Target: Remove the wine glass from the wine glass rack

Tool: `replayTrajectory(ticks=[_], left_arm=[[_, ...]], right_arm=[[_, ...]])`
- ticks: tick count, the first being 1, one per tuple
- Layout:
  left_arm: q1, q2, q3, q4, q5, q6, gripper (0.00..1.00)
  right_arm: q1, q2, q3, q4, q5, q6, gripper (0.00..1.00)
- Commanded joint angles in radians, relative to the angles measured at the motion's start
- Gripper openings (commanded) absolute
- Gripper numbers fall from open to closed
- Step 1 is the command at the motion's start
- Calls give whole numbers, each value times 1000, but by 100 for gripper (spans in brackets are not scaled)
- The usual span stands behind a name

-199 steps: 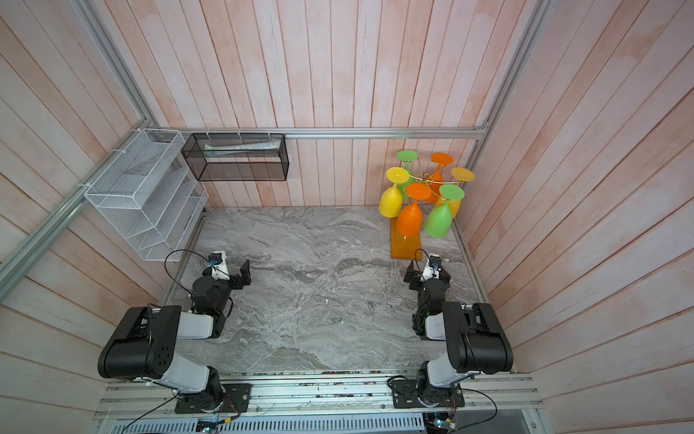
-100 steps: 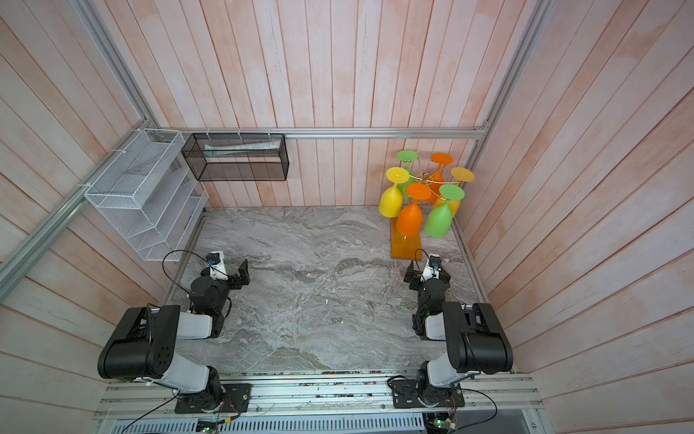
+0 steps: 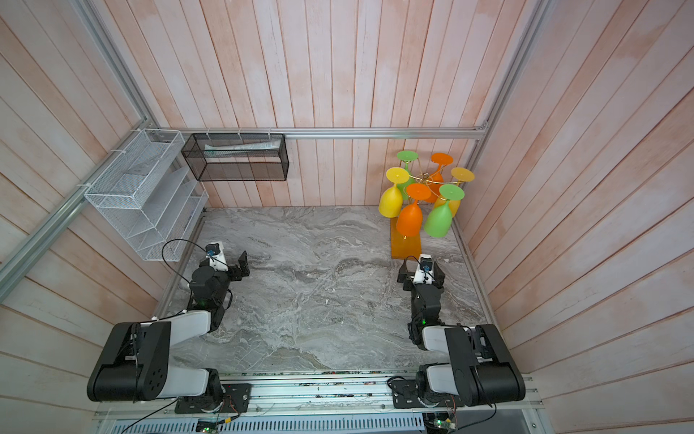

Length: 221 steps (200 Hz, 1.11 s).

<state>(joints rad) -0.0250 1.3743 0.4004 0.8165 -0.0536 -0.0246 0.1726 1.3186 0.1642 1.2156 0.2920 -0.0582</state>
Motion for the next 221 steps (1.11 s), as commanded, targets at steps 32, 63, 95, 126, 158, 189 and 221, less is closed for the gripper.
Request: replayTrajectory(ticks=[32, 63, 95, 126, 158, 189, 221], left_arm=[[-96, -126, 218, -340, -56, -76, 100], [-223, -165, 278, -435, -58, -10, 100], [-330, -208, 270, -439, 134, 64, 100], [-406, -212, 309, -521, 257, 72, 100], [-444, -209, 373, -590, 433, 92, 100], [-458, -217, 385, -597, 471, 75, 100], [-528, -235, 377, -618, 452, 115, 100]], right_arm=[[113, -108, 42, -140, 222, -8, 98], [170, -213, 99, -285, 218, 78, 98], [333, -318, 154, -415, 260, 51, 98], [397, -431, 271, -700, 253, 209, 98], [394, -450, 504, -1028, 250, 283, 97], [241, -425, 723, -1226, 85, 428, 93], [-22, -334, 930, -1368, -284, 588, 85]])
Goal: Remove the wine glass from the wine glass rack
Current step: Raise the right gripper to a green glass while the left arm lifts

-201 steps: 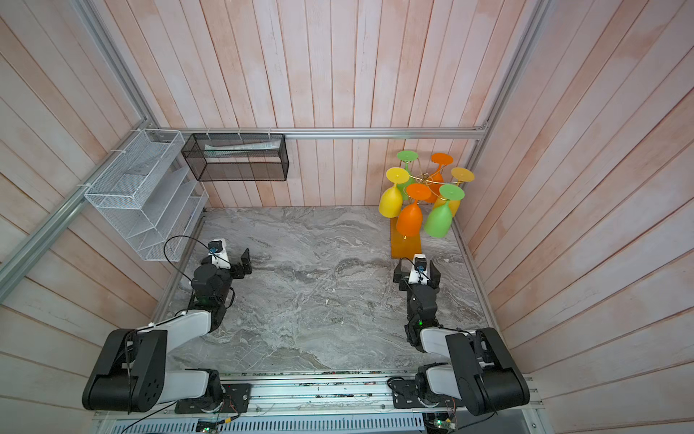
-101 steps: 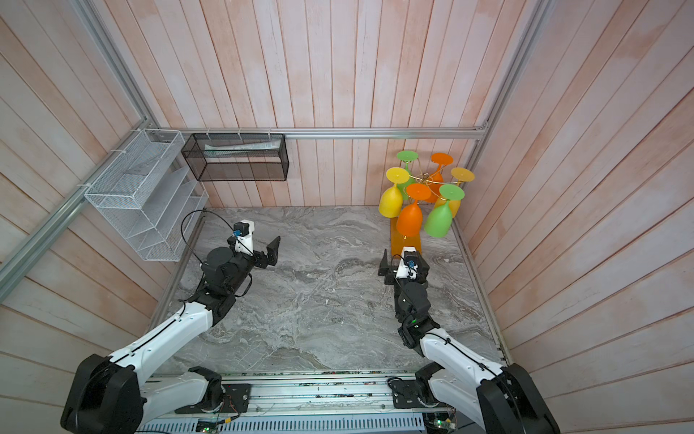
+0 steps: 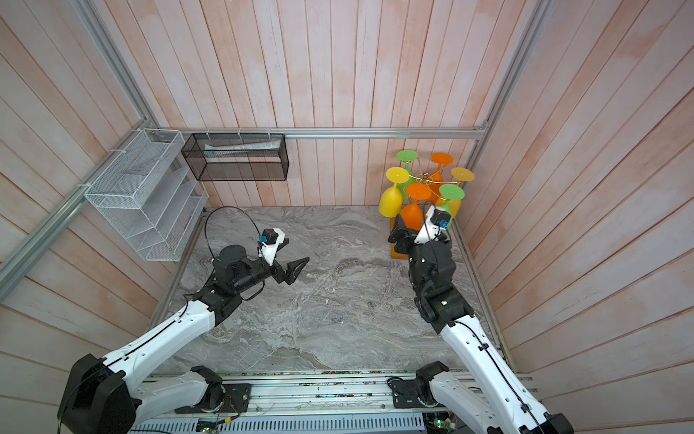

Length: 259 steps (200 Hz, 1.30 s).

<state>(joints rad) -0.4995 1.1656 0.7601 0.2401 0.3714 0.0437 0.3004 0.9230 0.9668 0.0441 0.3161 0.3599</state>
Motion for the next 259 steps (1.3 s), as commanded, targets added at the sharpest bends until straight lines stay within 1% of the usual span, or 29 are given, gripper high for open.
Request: replayTrajectory(ticks=[1, 15, 35, 51, 68, 89, 115, 128, 145, 176, 200, 231, 259], left_arm=[[-57, -26, 18, -44, 25, 49, 100], [-100, -21, 29, -76, -5, 79, 100], [-139, -21, 40, -90, -36, 88, 100], [-164, -16, 103, -143, -68, 78, 100], [-196, -2, 198, -212, -123, 73, 100], [-220, 12, 272, -265, -164, 111, 100], [-220, 3, 227, -210, -168, 146, 100], [-220, -4, 200, -182, -158, 154, 100], [-220, -23, 166, -145, -146, 154, 100], [-220, -67, 101, -89, -110, 157, 100], [-220, -85, 87, -93, -93, 162, 100], [-219, -107, 81, -113, -103, 180, 100], [-220, -115, 74, -118, -114, 190, 100]], right_arm=[[-158, 66, 133, -200, -317, 173, 84], [-237, 114, 214, -254, -418, 218, 82], [-334, 152, 297, -286, -491, 272, 80], [-418, 188, 348, -303, -578, 330, 77], [-504, 215, 361, -294, -691, 401, 72], [-603, 234, 334, -246, -809, 484, 66], [-709, 246, 312, -211, -895, 540, 64], [-745, 263, 306, -196, -945, 565, 62], [-765, 286, 299, -172, -982, 588, 60], [-775, 332, 299, -126, -1013, 633, 58], [-774, 373, 295, -52, -1031, 697, 55], [-773, 442, 332, -9, -1061, 739, 54], [-770, 494, 344, 21, -1065, 771, 53]])
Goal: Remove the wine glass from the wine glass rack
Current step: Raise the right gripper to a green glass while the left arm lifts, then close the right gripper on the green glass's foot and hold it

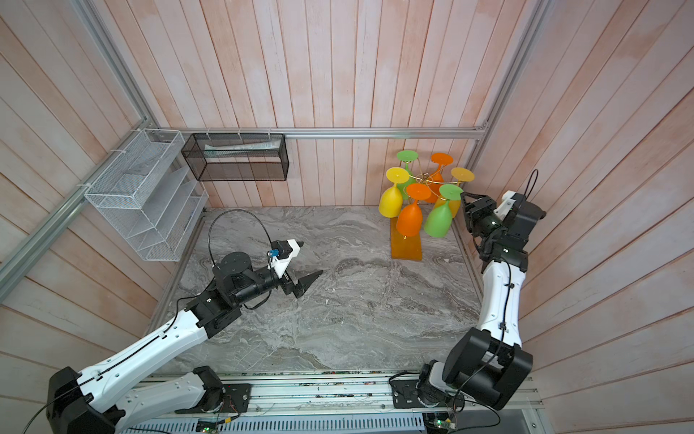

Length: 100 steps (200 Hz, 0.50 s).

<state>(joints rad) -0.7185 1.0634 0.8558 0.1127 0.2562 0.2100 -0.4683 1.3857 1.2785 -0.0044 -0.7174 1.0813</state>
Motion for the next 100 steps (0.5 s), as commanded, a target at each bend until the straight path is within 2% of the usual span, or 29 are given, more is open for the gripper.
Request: replayTrajectory(ticks=[1, 64, 86, 100], left_arm=[[-1, -13, -23, 10, 2, 24, 100], [0, 1, -23, 11, -3, 24, 100], [0, 4, -22, 12, -4, 25, 100], [-1, 5, -23, 11, -14, 29, 100]], right_arm=[[-1, 34, 33, 73, -33, 51, 53], [31, 138, 88, 150, -26, 107, 47], [35, 159, 115, 158, -22, 119, 38], [37, 167, 127, 161, -18, 124, 28]])
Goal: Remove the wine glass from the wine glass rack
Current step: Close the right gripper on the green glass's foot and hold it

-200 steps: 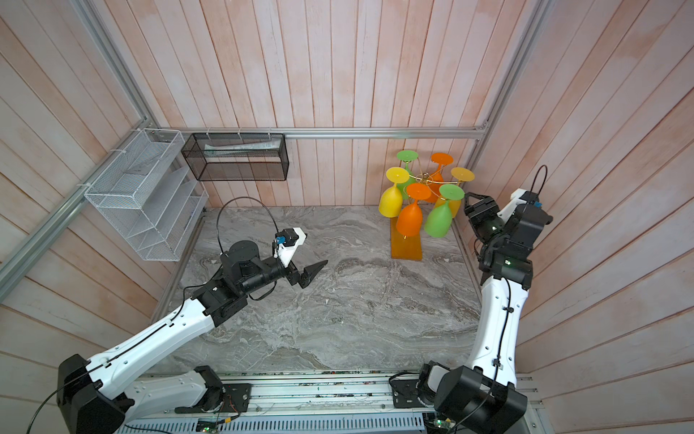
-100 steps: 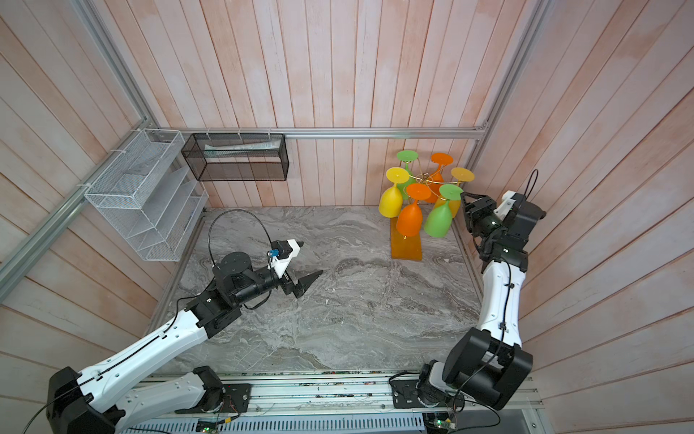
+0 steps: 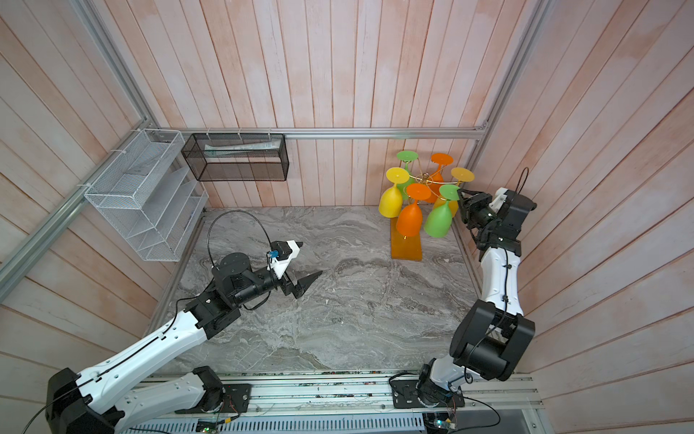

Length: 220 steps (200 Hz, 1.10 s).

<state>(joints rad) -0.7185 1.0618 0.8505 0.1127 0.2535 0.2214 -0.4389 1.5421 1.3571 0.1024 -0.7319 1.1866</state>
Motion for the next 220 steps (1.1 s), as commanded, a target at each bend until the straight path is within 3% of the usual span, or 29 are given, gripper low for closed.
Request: replayTrajectory(ticks=[1, 39, 101, 220], left_arm=[[-1, 6, -18, 11, -14, 18, 100], [-1, 10, -20, 15, -25, 21, 100], [-1, 13, -22, 11, -40, 28, 100], [-1, 26, -24, 13, -44, 24, 100]], right_arm=[[7, 11, 48, 54, -3, 19, 28], [12, 10, 47, 50, 12, 17, 12], [16, -6, 33, 59, 25, 19, 0], [16, -113, -39, 57, 42, 21, 0]])
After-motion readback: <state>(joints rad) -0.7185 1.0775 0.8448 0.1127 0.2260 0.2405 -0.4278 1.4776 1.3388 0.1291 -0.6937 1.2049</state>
